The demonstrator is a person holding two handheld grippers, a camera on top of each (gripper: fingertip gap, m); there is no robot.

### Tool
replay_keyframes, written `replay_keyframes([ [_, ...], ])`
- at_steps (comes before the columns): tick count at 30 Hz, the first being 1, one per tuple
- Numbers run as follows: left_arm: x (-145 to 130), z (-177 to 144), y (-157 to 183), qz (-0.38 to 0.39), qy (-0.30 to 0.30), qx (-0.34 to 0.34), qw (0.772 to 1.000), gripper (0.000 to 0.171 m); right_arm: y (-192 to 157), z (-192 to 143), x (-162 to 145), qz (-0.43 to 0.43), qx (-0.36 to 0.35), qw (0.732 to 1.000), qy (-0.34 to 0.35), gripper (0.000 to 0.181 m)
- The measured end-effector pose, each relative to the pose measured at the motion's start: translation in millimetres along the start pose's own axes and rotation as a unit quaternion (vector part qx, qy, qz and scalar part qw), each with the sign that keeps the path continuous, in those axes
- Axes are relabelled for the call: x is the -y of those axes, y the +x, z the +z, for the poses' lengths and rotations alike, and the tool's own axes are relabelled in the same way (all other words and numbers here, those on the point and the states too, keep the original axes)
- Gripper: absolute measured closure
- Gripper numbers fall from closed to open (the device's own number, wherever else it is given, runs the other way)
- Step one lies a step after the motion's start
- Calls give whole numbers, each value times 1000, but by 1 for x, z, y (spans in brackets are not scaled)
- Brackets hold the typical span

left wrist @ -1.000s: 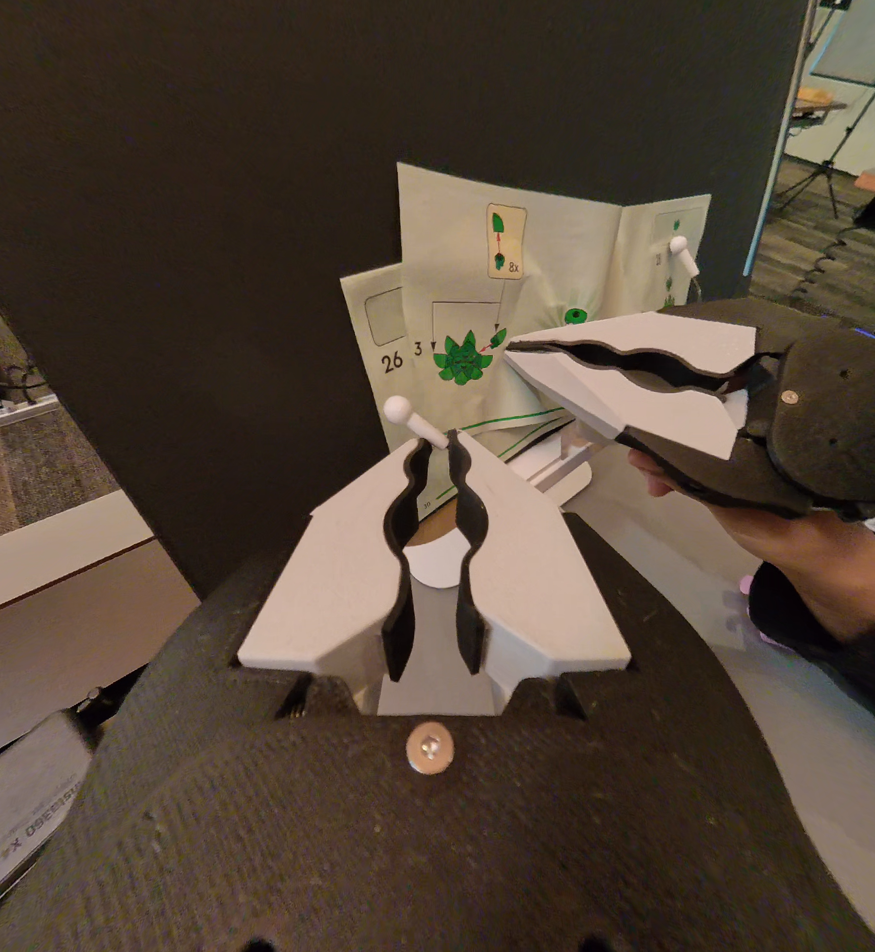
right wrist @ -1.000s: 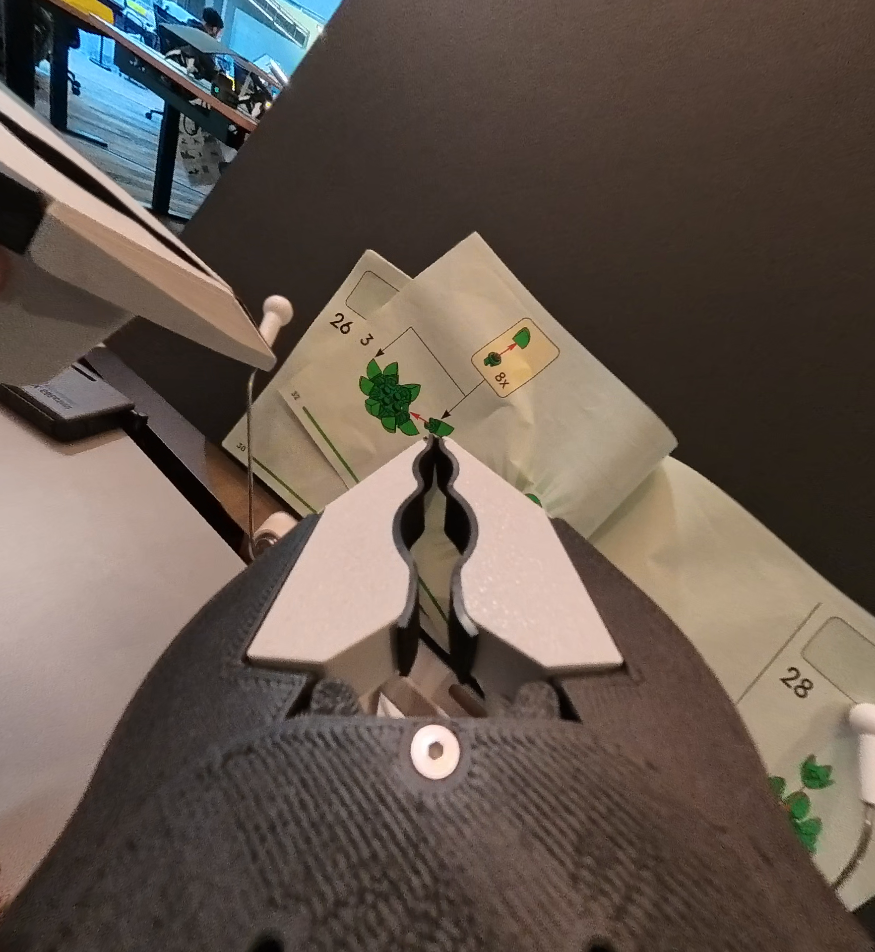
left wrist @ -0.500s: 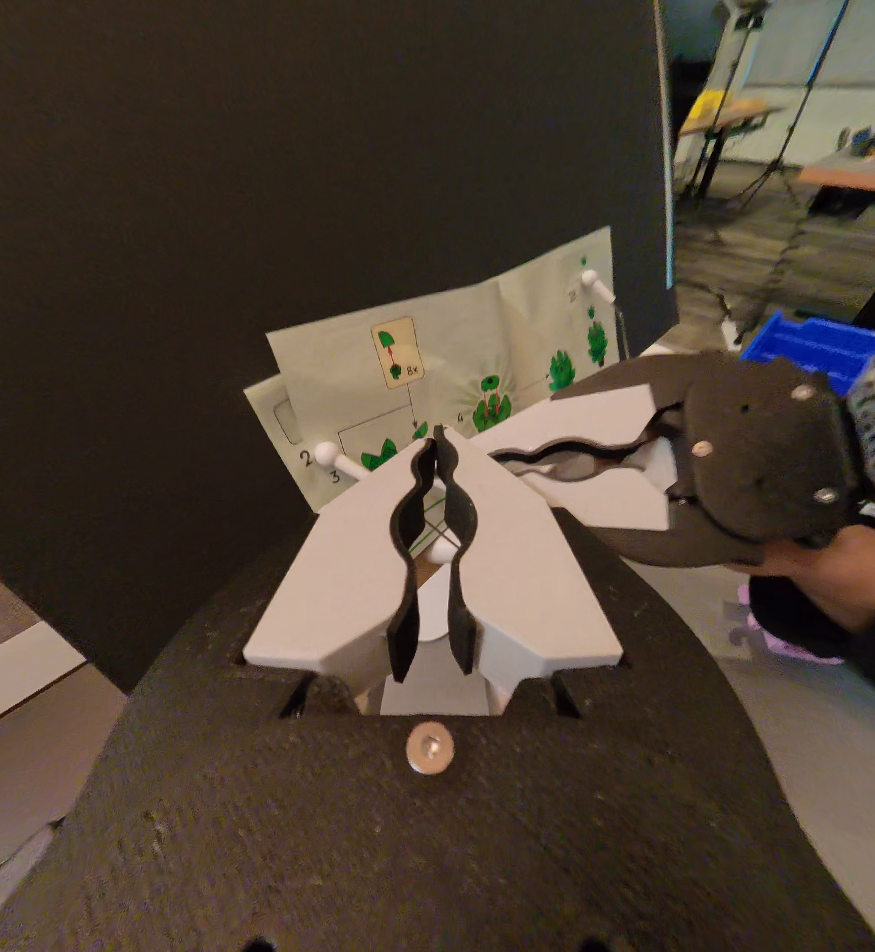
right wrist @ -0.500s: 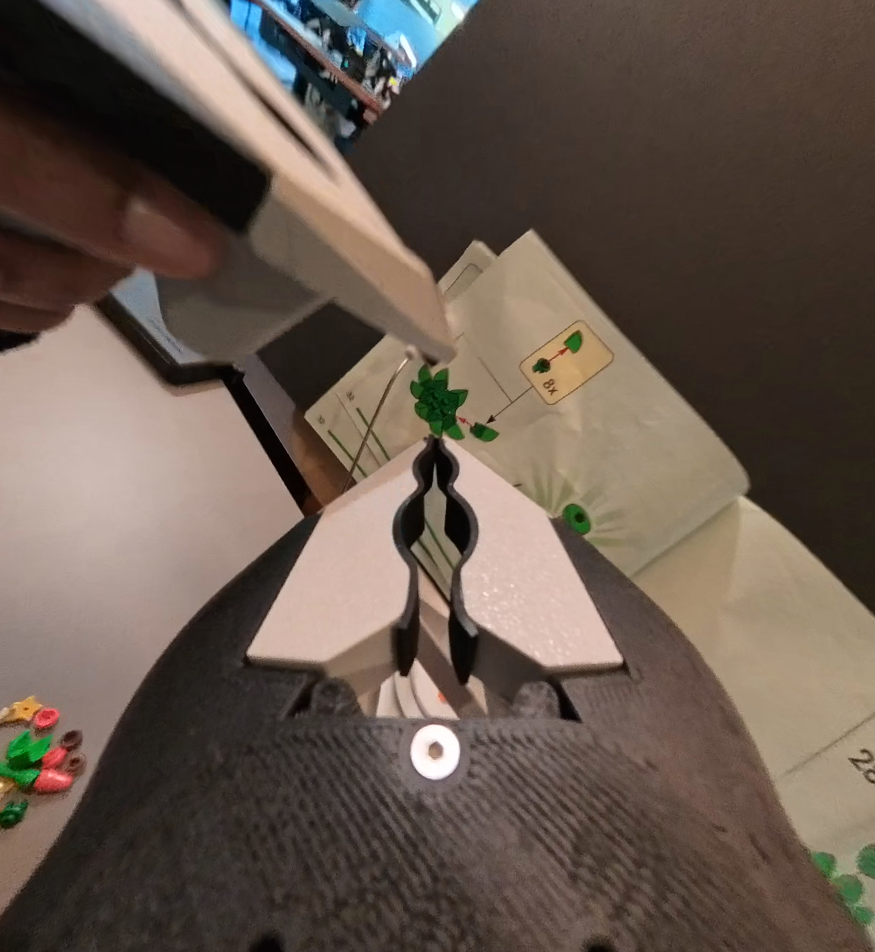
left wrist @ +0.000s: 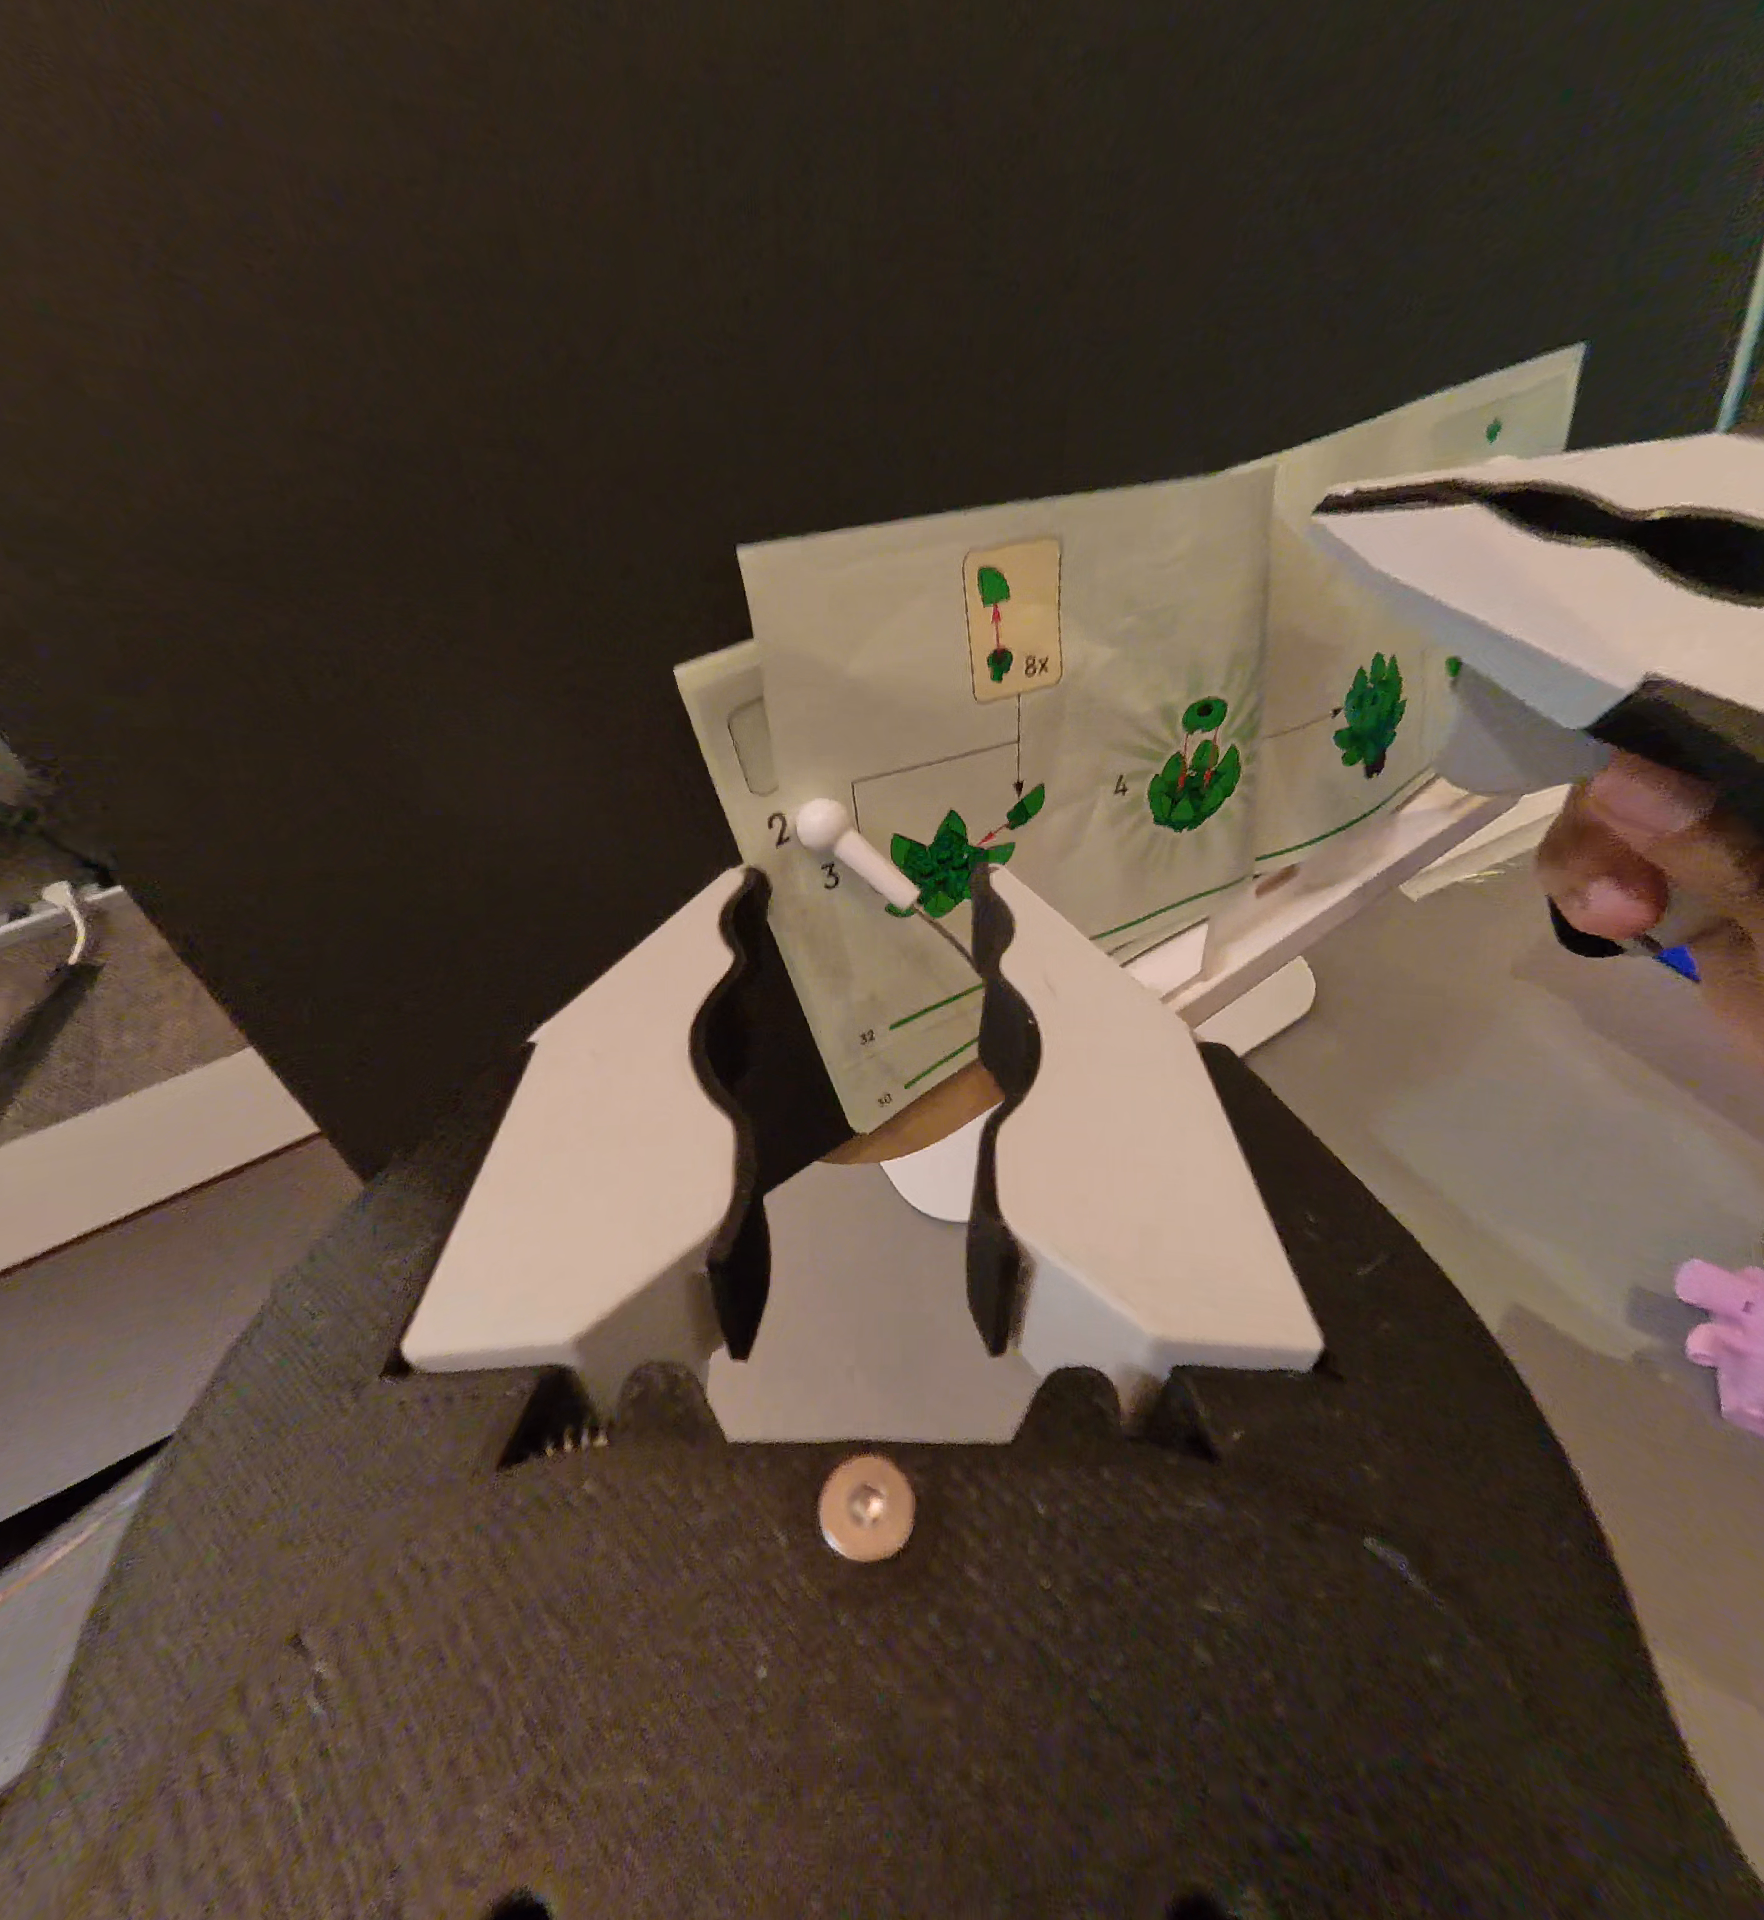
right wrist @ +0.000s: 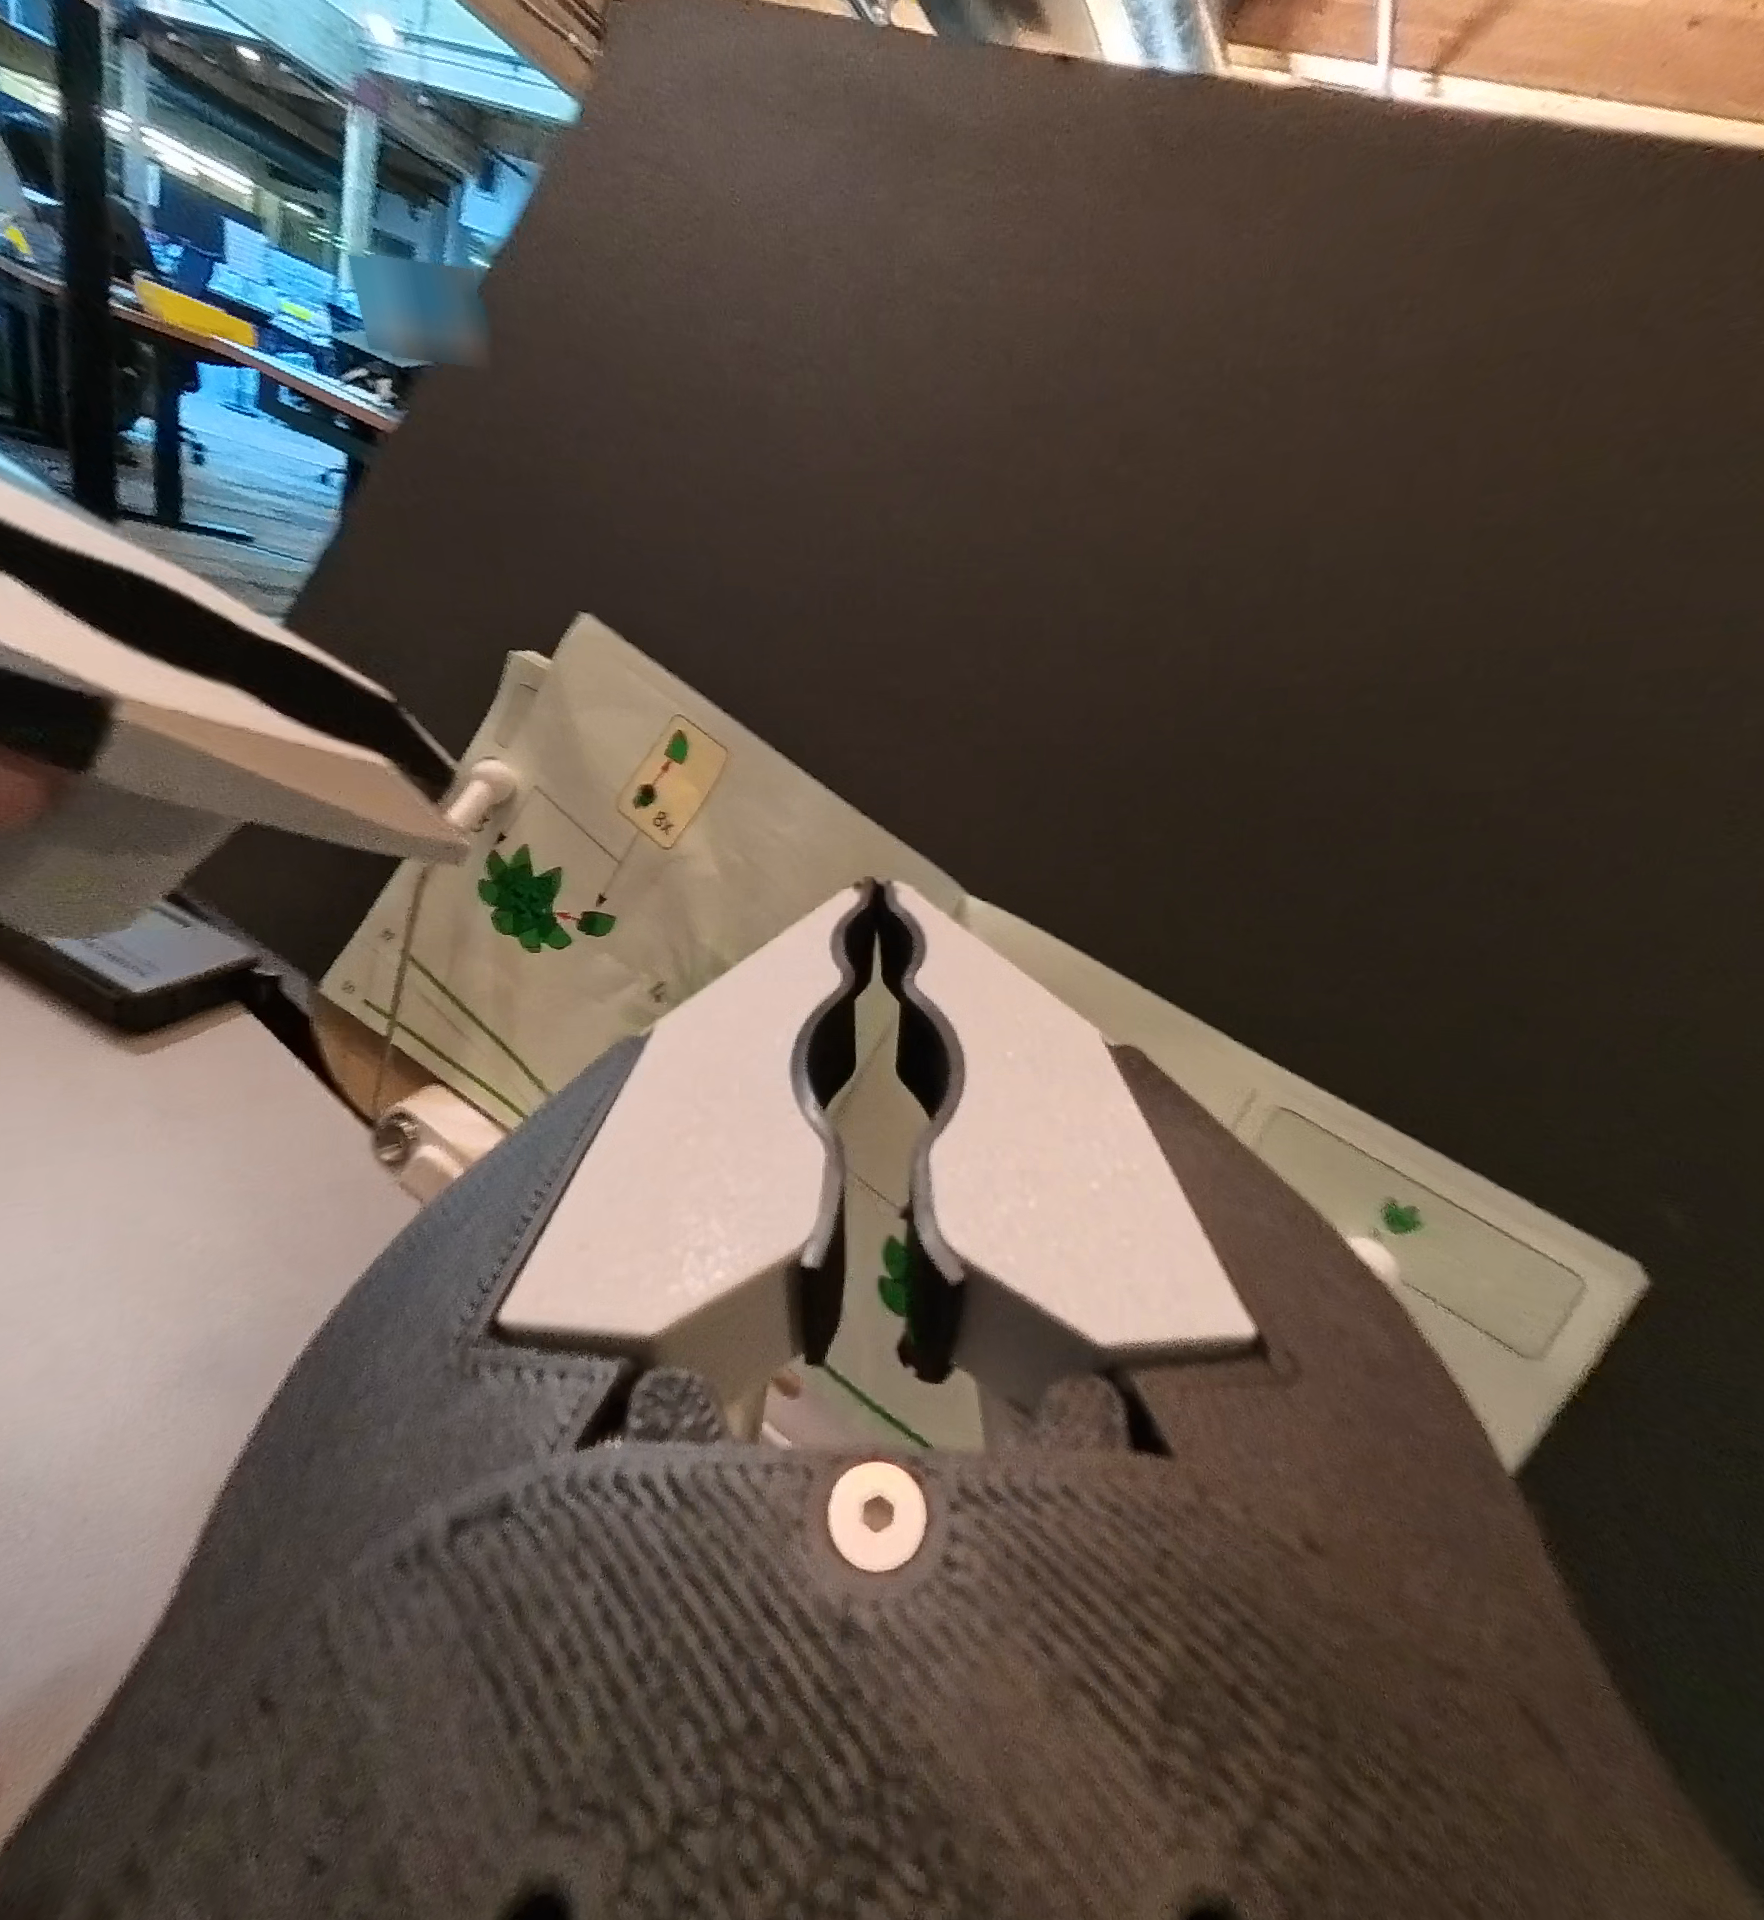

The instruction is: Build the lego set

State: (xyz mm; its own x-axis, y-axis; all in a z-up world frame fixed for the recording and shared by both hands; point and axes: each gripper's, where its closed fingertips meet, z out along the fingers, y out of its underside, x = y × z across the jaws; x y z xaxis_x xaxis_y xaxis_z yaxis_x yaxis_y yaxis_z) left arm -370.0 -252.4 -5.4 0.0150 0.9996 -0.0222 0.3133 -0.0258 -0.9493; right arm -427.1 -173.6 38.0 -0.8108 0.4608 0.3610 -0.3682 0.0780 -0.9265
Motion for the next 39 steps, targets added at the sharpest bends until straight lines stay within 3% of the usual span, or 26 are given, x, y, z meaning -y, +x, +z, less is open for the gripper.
replay_keyframes([
  [3,2,1,-5,-3,11,15,1000,144,-11,3,0,-17,18,1000,-3,181],
  [6,2,1,-4,-20,18,-1,1000,148,-15,8,-10,-43,10,999,-29,181],
  [8,1,2,4,-31,14,-30,999,161,-18,12,-17,-48,11,998,-41,181],
  [17,2,4,4,-35,22,-31,999,161,-24,18,-28,-31,21,998,-50,181],
  [20,-4,7,12,-51,3,-61,997,146,-24,18,-28,-14,27,999,-45,181],
  [23,-1,8,5,-50,13,-39,998,162,-24,18,-27,3,34,999,-41,181],
  [39,5,7,15,16,16,-27,999,164,-39,20,-29,-29,60,996,-57,181],
])
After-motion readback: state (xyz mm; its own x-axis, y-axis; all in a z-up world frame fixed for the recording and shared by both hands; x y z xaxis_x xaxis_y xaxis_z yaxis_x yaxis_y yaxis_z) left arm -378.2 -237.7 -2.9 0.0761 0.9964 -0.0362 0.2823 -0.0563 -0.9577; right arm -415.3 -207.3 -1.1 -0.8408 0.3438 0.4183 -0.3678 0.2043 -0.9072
